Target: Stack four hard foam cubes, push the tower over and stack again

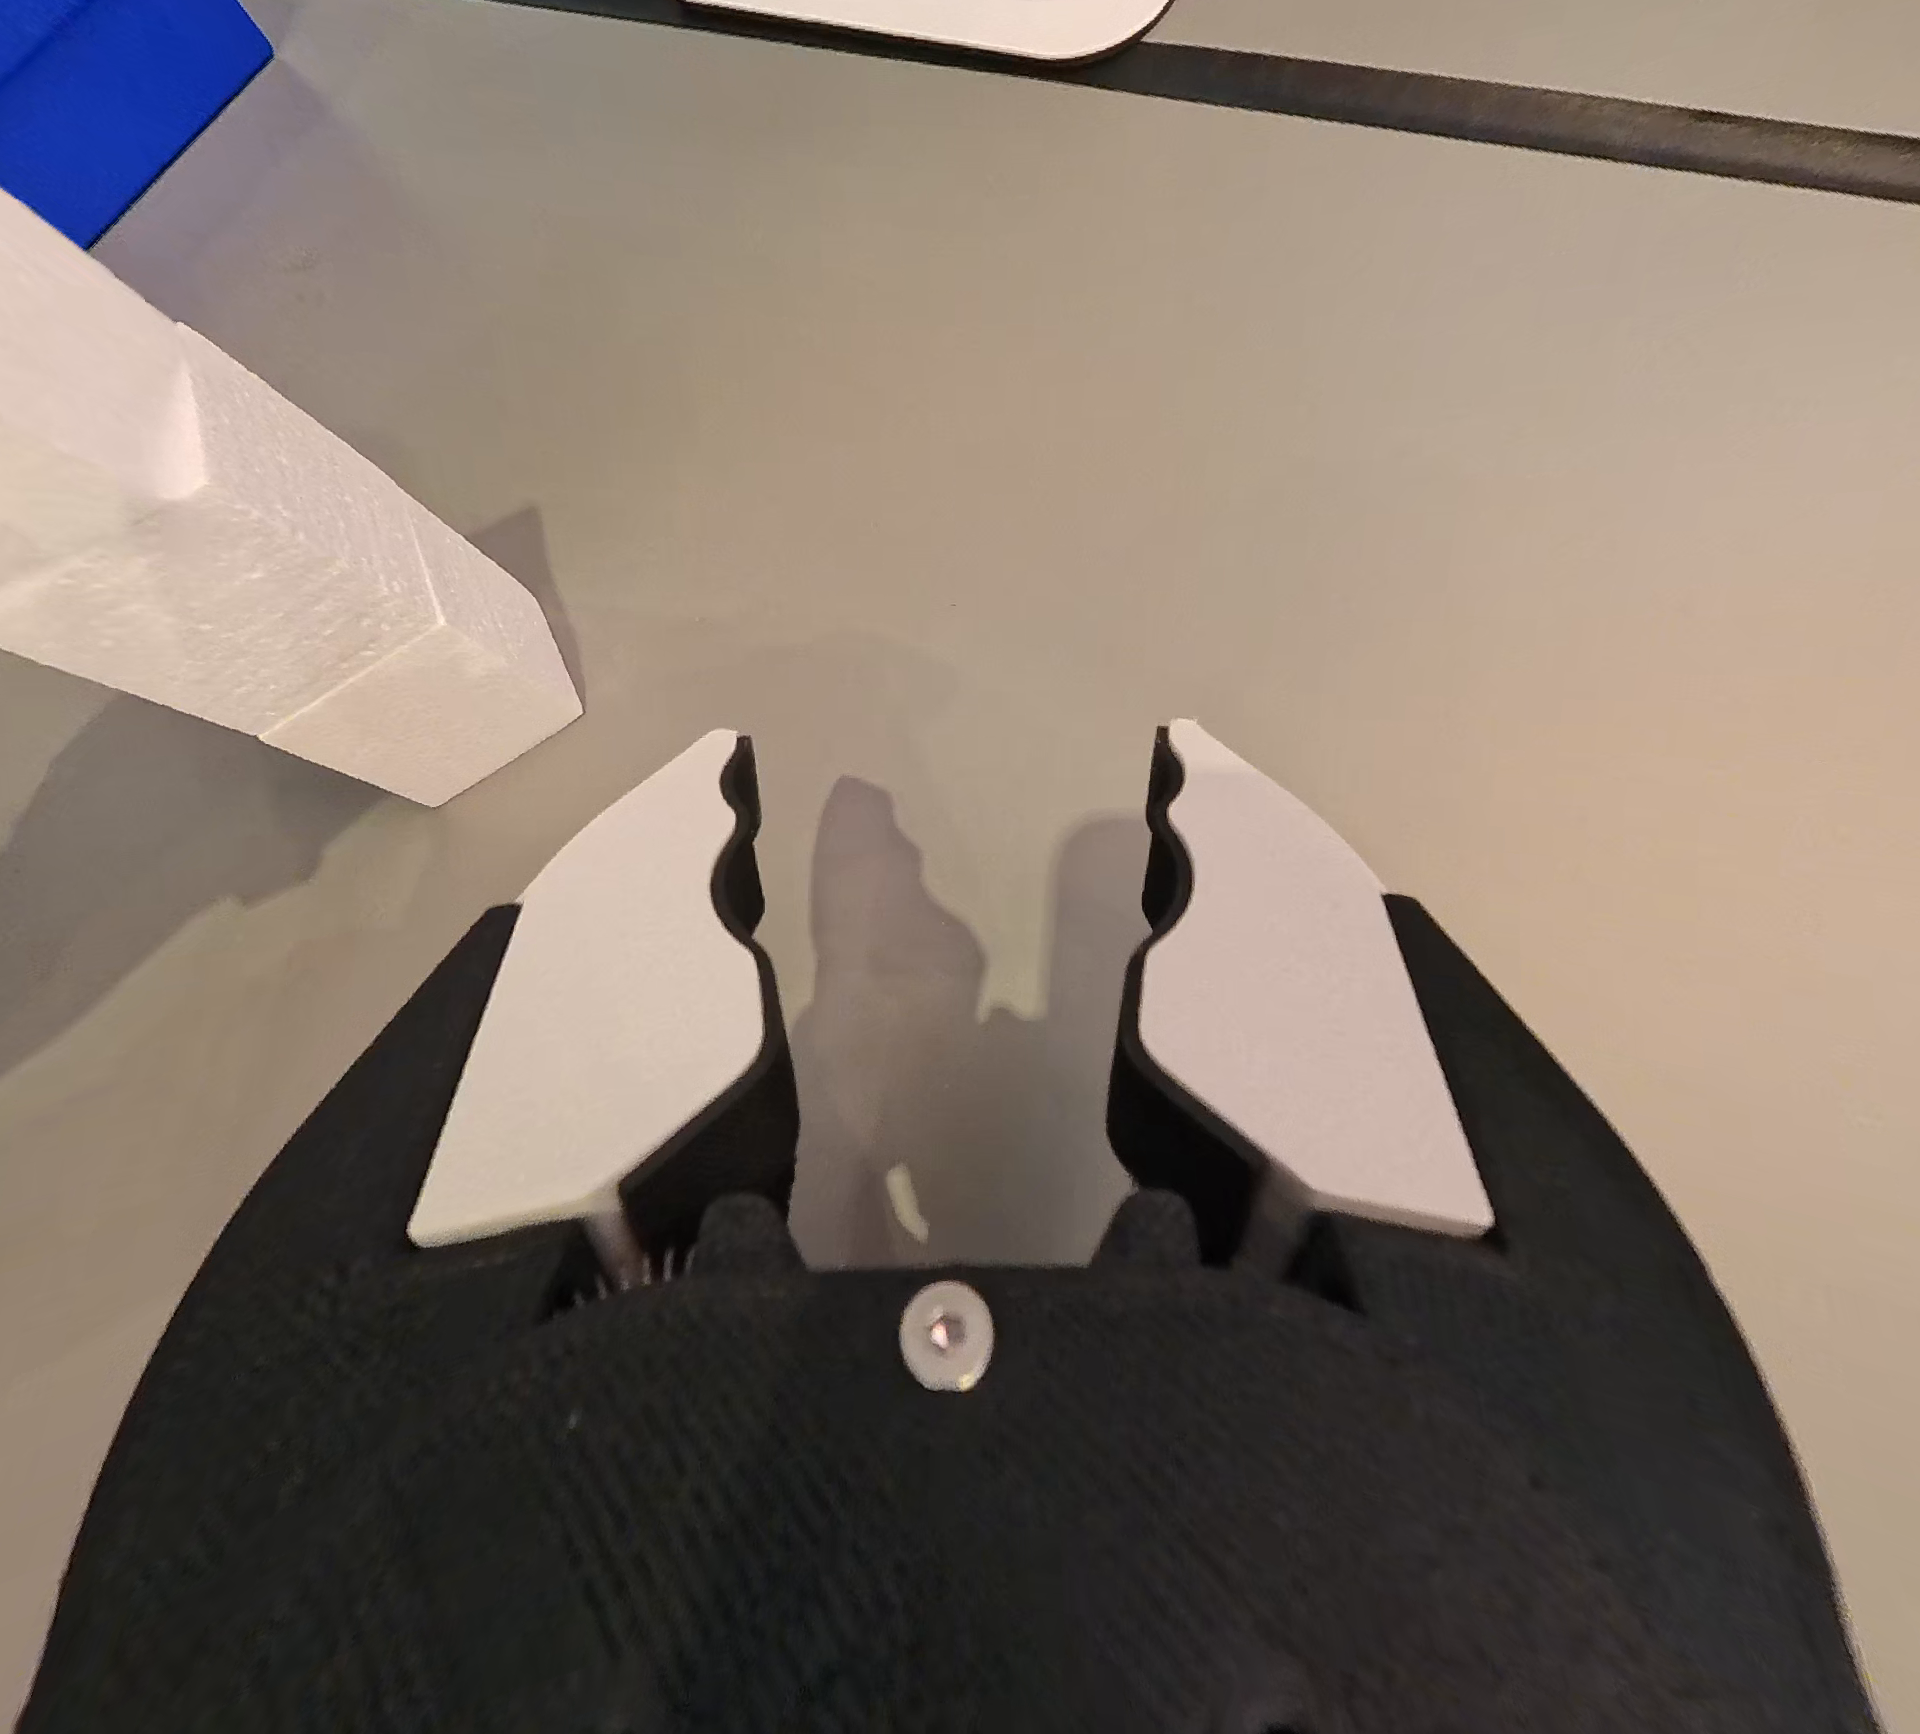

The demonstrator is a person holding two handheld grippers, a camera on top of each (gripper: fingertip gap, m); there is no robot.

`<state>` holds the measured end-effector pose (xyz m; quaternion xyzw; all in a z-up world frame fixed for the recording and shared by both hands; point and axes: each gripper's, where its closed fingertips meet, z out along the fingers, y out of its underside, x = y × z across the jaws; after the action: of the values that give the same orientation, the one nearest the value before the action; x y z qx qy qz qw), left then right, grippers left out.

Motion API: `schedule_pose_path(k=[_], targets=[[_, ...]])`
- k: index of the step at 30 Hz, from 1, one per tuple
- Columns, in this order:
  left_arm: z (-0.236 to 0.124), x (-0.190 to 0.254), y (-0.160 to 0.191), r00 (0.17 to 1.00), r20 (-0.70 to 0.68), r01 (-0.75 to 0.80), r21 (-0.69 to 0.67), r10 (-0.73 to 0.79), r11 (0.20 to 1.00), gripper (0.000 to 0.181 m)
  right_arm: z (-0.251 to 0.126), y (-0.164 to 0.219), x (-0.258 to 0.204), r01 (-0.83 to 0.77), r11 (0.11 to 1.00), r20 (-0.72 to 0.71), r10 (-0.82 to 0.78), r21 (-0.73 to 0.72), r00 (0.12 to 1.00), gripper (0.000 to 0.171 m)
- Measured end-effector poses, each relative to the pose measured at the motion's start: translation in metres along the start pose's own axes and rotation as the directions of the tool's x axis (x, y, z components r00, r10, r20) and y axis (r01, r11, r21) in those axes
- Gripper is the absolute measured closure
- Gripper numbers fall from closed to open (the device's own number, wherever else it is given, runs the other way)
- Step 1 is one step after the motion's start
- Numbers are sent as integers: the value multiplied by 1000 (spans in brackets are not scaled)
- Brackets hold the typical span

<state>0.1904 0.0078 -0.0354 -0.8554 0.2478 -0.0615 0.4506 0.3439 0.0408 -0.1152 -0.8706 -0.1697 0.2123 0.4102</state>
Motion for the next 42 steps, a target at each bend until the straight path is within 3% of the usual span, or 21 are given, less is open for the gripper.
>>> schedule_pose_path(k=[3,12,16,19,22,25,28,33,42], targets=[[3,2,1,1000,0,-13,-5,13,1000,101,1,1,-1,5,1000,1,-5,-9,1000,98],[-15,17,-25,999,-27,-33,72,35,997,81,1,3,-1,8,1000,0,-8,-18,1000,97],[-53,-6,-44,999,18,-38,156,36,987,80,1,3,-1,6,1000,1,-6,-16,1000,97],[-89,-50,-42,997,78,-31,187,16,982,89,1,3,-1,2,1000,6,-2,-15,1000,97],[-102,-115,-9,984,180,-5,83,-10,997,96,1,2,-1,3,1000,6,-3,-13,1000,97],[-82,-165,40,975,151,180,-124,-161,976,93,2,3,-1,6,1000,-1,-6,-20,1000,97],[-63,-202,81,947,212,292,-268,-239,918,93,2,4,2,3,1000,-18,-4,-23,1000,94],[-46,-222,111,921,315,347,-407,-227,845,90,-2,-2,4,-4,1000,-35,4,10,999,93],[-13,-238,138,864,394,491,-517,-314,701,90,-2,0,3,-3,1000,-27,3,-1,1000,92]])
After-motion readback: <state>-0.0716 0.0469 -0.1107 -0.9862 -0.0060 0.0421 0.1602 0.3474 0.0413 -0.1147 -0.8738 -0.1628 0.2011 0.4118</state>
